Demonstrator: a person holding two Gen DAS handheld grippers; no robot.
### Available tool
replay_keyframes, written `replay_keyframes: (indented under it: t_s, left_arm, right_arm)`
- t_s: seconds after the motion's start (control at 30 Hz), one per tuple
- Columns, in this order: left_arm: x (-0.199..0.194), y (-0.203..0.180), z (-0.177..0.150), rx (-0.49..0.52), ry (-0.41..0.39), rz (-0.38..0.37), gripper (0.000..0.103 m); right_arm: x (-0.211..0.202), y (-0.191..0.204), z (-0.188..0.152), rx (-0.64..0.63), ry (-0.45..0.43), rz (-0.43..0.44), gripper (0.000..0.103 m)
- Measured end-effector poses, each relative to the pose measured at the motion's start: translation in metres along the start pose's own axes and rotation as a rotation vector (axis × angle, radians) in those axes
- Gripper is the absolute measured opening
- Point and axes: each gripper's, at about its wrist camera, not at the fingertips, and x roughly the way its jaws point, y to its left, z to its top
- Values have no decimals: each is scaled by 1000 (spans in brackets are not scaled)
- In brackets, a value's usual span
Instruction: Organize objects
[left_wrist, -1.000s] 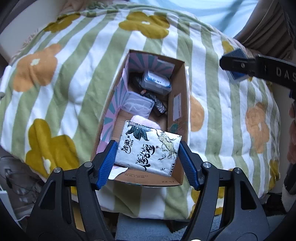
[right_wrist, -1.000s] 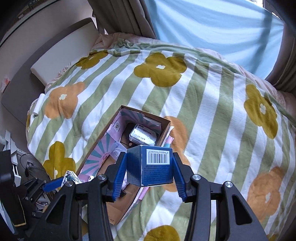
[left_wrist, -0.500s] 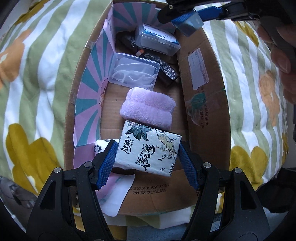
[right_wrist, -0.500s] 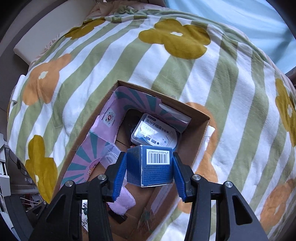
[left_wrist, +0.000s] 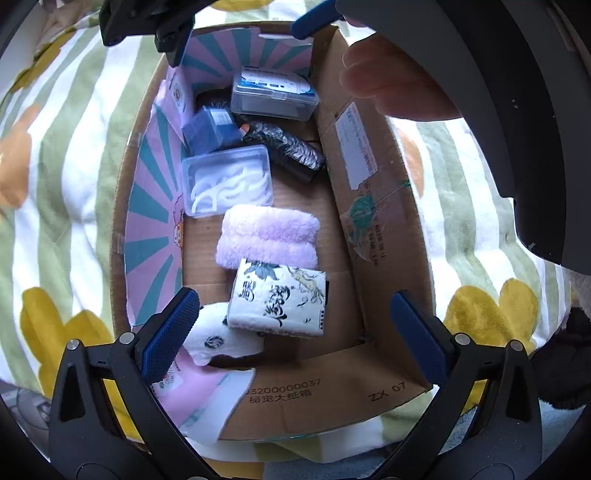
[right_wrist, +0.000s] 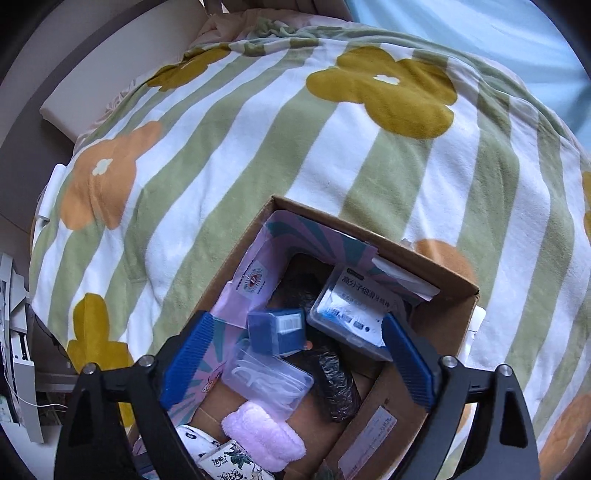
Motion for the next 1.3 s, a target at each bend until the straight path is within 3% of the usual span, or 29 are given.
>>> replay_keyframes:
  t_s: [0.23, 0.6, 0.97, 1.3]
  left_arm:
    - [5, -6, 0, 13, -1, 18, 103]
    - [-32, -13, -1, 26, -40, 53, 103]
    - [-106, -30, 3, 7, -145, 71, 103]
    - [-160, -70, 17, 0, -256, 65, 103]
  right_arm:
    - [-4, -12, -6, 5, 11, -21, 96]
    - [-41, -13, -16, 0, -28, -25, 96]
    - [-135, -29, -50, 45, -75, -57, 96]
    - [-229, -80, -113, 146, -152, -164, 96]
